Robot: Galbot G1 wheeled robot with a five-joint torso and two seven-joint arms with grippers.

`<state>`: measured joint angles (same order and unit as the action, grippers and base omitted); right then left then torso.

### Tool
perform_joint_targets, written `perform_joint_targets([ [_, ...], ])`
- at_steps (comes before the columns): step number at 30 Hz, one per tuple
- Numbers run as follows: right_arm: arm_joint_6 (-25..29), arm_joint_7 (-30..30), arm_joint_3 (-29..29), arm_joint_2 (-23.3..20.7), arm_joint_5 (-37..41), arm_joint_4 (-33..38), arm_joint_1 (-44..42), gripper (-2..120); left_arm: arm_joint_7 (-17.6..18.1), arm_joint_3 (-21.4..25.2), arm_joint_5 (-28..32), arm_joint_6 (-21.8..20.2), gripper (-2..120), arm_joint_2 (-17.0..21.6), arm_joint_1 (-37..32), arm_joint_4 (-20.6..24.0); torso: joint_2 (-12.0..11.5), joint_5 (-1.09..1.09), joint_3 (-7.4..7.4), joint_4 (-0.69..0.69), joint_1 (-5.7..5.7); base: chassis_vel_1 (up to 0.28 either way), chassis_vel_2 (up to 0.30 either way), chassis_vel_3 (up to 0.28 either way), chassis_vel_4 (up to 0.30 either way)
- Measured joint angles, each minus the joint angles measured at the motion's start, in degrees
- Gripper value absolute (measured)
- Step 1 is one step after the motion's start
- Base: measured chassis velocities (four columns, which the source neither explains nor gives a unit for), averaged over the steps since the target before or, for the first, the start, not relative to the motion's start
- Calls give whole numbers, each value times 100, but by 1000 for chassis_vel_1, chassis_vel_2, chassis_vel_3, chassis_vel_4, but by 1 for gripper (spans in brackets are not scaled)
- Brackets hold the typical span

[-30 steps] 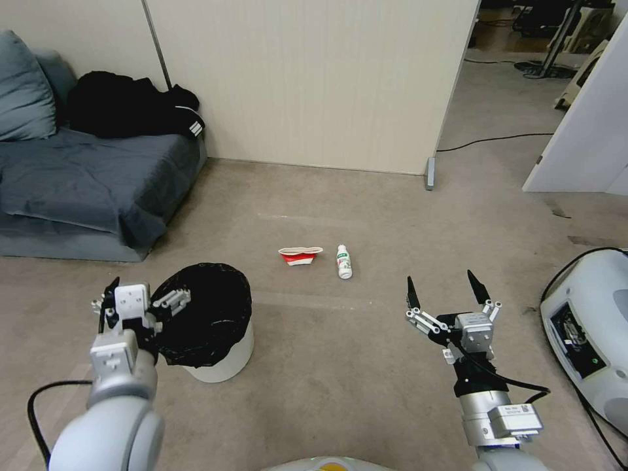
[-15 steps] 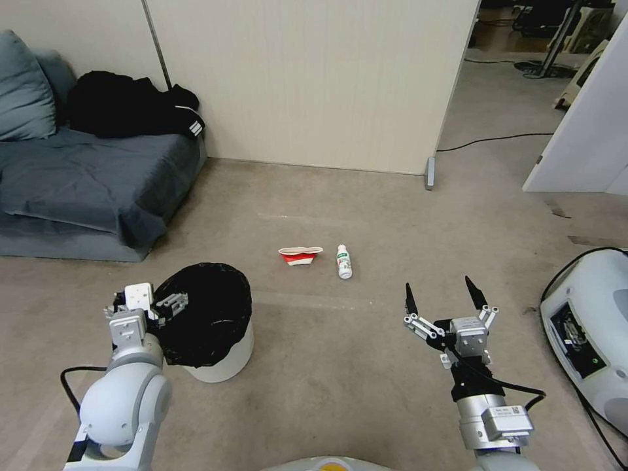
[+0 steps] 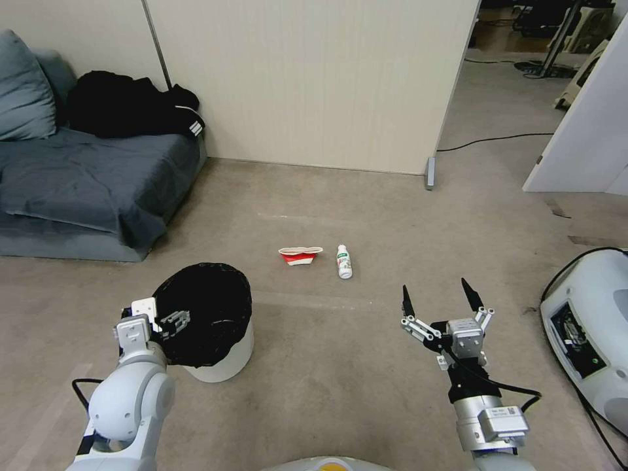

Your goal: Pick up the trash bin, then pick up the garbage from the floor and place it into the trash bin.

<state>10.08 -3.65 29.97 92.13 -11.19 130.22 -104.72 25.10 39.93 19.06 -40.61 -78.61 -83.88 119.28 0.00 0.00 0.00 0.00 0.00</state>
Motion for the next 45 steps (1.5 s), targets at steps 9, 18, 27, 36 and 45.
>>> perform_joint_targets([
  [9, 64, -10, -33, 0, -53, -23, -29, 100, 211, 98, 175, -52, 91, -111, 107, -249, 0, 0, 0, 0, 0, 0, 0, 0, 0],
  [18, 135, -53, -66, 0, -113, -45, -59, 100, 299, 87, 422, -90, 86, -220, 214, -581, 0, 0, 0, 0, 0, 0, 0, 0, 0],
  [27, 165, -78, -62, 0, -155, -48, -64, 100, 347, 91, 687, -143, 57, -318, 224, -734, 0, 5, 0, 1, 0, 0, 0, 0, 0],
  [36, 17, 242, 46, 0, -187, 78, 81, 100, 445, 92, 866, -133, 26, -370, 181, -726, 1, 3, -1, 0, 0, 0, 0, 0, 0],
  [45, 239, 435, 31, 0, -106, 115, 106, 100, 450, 25, 834, -113, 10, -460, 67, -535, 1, 0, -1, 0, -1, 0, 0, 0, 0],
])
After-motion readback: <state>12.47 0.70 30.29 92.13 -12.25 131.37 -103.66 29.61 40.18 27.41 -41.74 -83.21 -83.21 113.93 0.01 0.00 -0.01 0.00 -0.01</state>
